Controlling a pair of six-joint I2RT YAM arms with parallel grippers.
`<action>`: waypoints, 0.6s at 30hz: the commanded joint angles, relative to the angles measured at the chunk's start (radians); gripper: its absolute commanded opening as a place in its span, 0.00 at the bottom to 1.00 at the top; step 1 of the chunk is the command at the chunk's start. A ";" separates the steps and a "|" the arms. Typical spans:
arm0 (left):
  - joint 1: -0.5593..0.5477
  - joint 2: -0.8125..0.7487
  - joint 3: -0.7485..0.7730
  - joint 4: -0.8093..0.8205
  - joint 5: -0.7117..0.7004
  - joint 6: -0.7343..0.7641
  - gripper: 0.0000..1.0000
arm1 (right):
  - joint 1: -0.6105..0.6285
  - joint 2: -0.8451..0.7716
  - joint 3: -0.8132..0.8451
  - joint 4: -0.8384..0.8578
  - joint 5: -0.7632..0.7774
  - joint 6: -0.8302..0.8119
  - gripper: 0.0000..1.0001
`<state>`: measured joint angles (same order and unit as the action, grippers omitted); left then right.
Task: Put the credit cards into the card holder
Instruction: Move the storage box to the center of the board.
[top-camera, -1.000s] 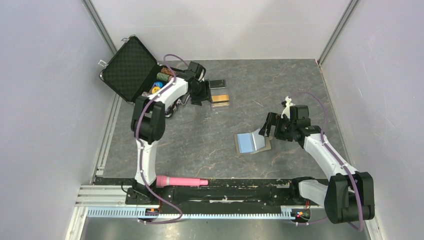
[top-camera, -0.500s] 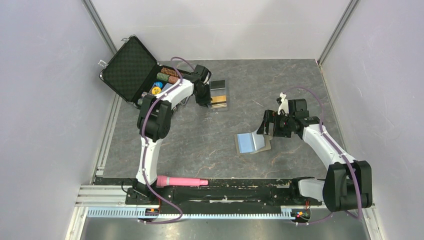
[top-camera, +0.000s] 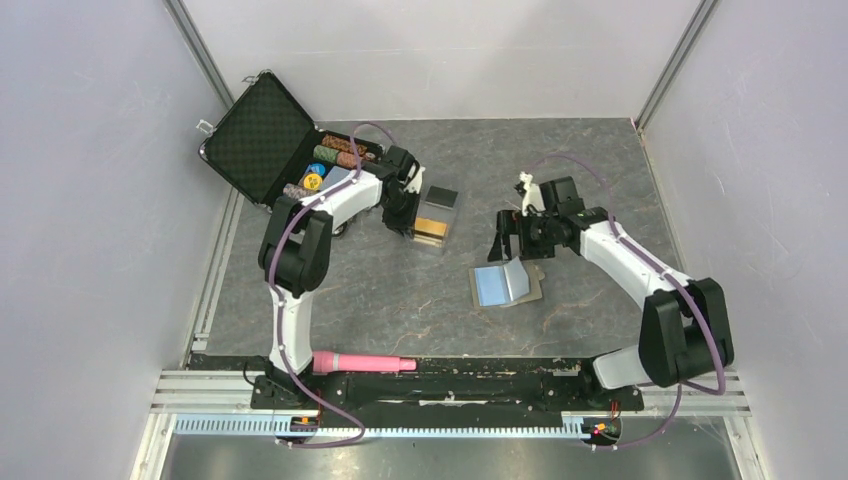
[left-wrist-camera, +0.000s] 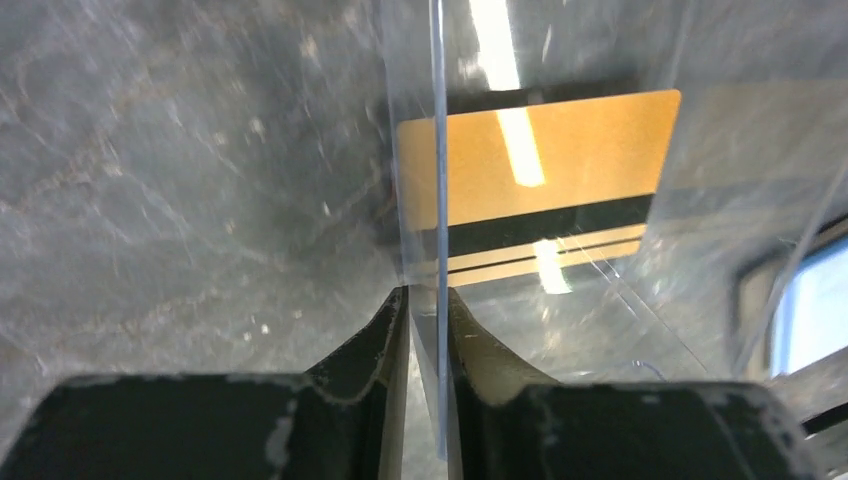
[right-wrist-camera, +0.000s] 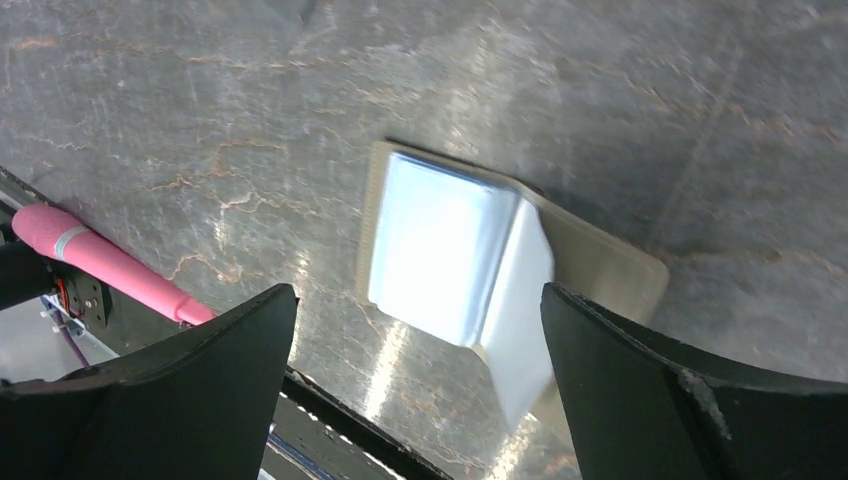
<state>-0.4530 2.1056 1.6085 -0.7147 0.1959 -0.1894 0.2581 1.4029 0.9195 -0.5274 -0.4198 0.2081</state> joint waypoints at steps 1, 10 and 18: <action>-0.037 -0.117 -0.093 -0.057 -0.065 0.183 0.27 | 0.056 0.064 0.124 0.017 0.024 -0.024 0.95; -0.066 -0.267 -0.211 -0.012 -0.147 0.200 0.70 | 0.073 0.248 0.281 0.181 -0.025 -0.060 0.97; -0.063 -0.526 -0.313 0.108 -0.183 0.109 1.00 | 0.097 0.475 0.522 0.291 -0.051 -0.045 0.97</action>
<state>-0.5186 1.7226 1.3243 -0.7040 0.0509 -0.0383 0.3389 1.8004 1.3285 -0.3527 -0.4404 0.1627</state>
